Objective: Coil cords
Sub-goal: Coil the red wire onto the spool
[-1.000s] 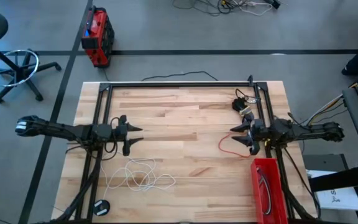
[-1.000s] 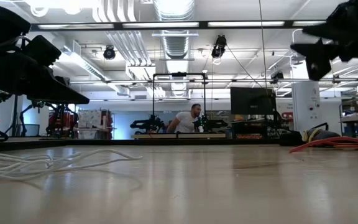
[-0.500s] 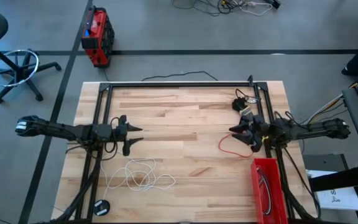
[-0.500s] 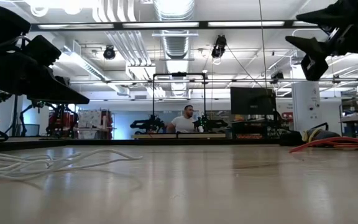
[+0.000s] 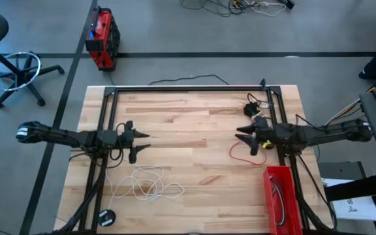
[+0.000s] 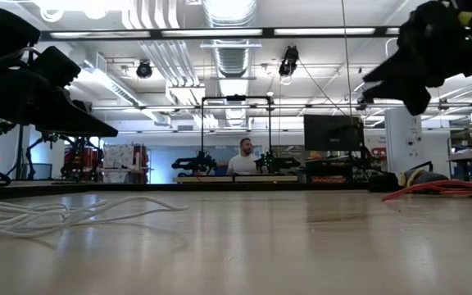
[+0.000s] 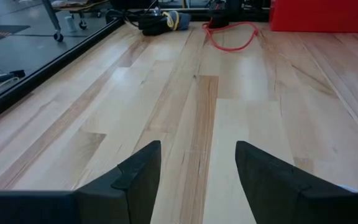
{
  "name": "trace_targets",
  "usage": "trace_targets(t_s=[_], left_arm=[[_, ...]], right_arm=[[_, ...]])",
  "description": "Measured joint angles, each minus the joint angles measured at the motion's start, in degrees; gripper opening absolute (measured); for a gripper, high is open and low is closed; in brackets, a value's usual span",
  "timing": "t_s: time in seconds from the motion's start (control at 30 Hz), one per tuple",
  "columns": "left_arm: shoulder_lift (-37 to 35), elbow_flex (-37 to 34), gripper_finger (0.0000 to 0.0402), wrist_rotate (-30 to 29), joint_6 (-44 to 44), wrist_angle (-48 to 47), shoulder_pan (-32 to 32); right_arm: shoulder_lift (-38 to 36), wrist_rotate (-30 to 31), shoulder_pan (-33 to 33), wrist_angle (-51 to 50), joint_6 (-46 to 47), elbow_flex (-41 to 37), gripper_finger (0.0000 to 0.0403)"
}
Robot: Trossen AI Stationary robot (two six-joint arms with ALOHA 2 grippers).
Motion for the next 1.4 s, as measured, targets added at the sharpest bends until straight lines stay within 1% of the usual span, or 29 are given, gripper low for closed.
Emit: trace_targets(t_s=[0.1, 0.17, 0.23, 0.3, 0.4, 0.47, 0.53, 0.63, 0.77, 0.83, 0.93, 1.07, 1.2, 1.4], left_arm=[[0.0, 0.0, 0.0199, 0.0, 0.0, 0.0, 0.0], [0.0, 0.0, 0.0199, 0.0, 0.0, 0.0, 0.0], [0.0, 0.0, 0.0199, 0.0, 0.0, 0.0, 0.0], [0.0, 0.0, 0.0199, 0.0, 0.0, 0.0, 0.0], [0.0, 0.0, 0.0199, 0.0, 0.0, 0.0, 0.0], [0.0, 0.0, 0.0199, 0.0, 0.0, 0.0, 0.0], [0.0, 0.0, 0.0199, 0.0, 0.0, 0.0, 0.0], [0.0, 0.0, 0.0199, 0.0, 0.0, 0.0, 0.0], [0.0, 0.0, 0.0199, 0.0, 0.0, 0.0, 0.0], [0.0, 0.0, 0.0199, 0.0, 0.0, 0.0, 0.0], [0.0, 0.0, 0.0199, 0.0, 0.0, 0.0, 0.0], [0.0, 0.0, 0.0199, 0.0, 0.0, 0.0, 0.0], [0.0, 0.0, 0.0199, 0.0, 0.0, 0.0, 0.0], [0.0, 0.0, 0.0199, 0.0, 0.0, 0.0, 0.0]], right_arm=[[6.3, 0.8, 0.0, -14.1, 5.4, 7.2, 0.0149], [11.3, 0.8, 0.0, -24.1, 11.5, 12.6, 0.014], [16.0, -0.1, 0.0, -34.9, 17.9, 18.0, 0.0134], [20.9, -1.1, 0.0, -44.5, 22.0, 23.0, 0.0134], [27.8, -3.2, -0.6, -56.0, 24.7, 29.1, 0.0145], [31.8, -5.3, -1.9, -60.9, 25.0, 32.5, 0.0157], [35.4, -8.4, -3.8, -64.9, 23.3, 34.6, 0.0173], [39.9, -13.3, -8.5, -68.0, 18.9, 36.4, 0.0199], [45.4, -22.2, -16.3, -69.4, 11.4, 35.8, 0.0232], [48.3, -24.3, -19.7, -69.5, 8.0, 35.1, 0.0243], [52.4, -24.7, -24.0, -71.3, 5.5, 34.4, 0.0255], [56.3, -24.7, -27.5, -73.3, 3.6, 34.4, 0.0258], [58.5, -24.9, -29.8, -73.5, 3.0, 33.8, 0.025], [61.2, -25.2, -31.7, -73.5, 3.0, 31.3, 0.0231]])
